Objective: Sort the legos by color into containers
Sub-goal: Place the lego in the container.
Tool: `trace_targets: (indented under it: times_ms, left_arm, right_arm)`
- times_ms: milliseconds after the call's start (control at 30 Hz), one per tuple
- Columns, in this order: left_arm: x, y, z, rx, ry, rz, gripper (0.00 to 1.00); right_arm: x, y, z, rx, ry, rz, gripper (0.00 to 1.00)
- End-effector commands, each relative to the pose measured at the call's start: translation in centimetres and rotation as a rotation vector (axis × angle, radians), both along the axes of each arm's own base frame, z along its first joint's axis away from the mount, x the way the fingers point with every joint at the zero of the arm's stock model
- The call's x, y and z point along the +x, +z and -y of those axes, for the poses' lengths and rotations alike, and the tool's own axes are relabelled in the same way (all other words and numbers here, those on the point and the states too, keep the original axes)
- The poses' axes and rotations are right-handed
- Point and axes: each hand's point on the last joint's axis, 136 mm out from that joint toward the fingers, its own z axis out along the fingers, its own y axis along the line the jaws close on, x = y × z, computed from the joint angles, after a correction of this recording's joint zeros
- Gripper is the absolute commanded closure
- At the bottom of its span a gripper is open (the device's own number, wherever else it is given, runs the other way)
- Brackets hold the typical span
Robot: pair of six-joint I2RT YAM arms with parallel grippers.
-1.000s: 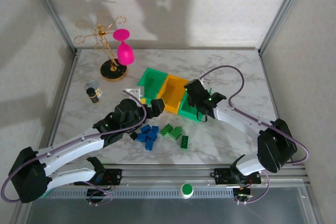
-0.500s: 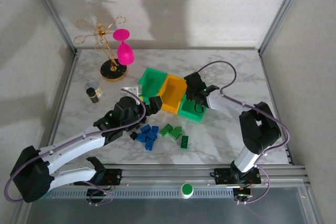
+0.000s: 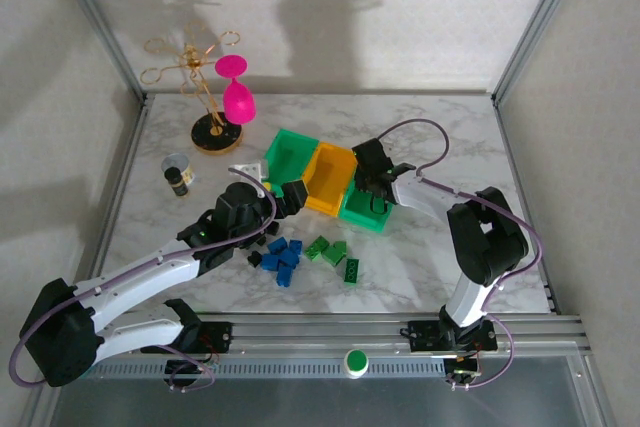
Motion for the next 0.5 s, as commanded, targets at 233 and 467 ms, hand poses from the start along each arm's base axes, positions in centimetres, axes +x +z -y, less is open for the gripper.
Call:
trace_targets:
  times_ms: [233, 467]
  left_arm:
    - [0.5, 1.0, -0.3, -0.013, 0.004, 0.026, 0.01]
    - [0.6, 1.7, -0.4, -0.025, 0.001, 0.034, 0.00]
  right_arm:
    - [0.0, 0.6, 0.6, -0.001, -0.004, 0.012, 0.59]
    - [-0.3, 3.9, 0.8, 0.024, 0.001, 0.068, 0.58]
